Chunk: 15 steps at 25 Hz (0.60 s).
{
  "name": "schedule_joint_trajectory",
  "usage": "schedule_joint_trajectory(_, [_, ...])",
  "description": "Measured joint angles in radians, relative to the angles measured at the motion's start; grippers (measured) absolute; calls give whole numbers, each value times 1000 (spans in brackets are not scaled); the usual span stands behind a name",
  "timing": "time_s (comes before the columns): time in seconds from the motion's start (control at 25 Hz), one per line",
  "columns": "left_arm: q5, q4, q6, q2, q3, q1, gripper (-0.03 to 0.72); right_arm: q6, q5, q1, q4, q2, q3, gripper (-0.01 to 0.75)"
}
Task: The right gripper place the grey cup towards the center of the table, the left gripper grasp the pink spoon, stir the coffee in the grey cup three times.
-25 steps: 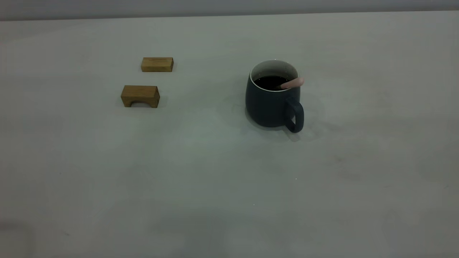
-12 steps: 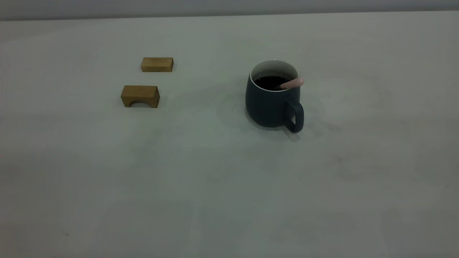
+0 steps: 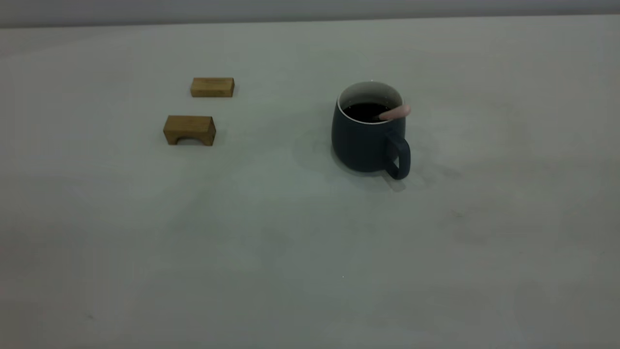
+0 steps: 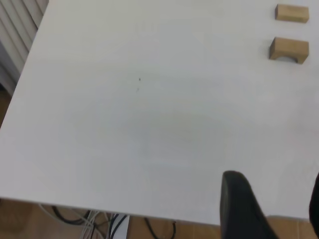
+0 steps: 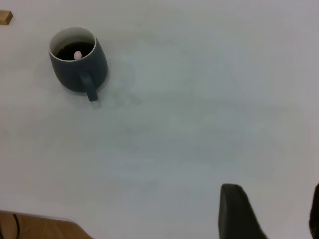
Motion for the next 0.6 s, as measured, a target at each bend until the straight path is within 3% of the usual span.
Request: schedule_joint_trajectory(0.6, [3, -13, 4, -13, 0, 0, 411, 0, 0, 0, 0, 0, 0, 389])
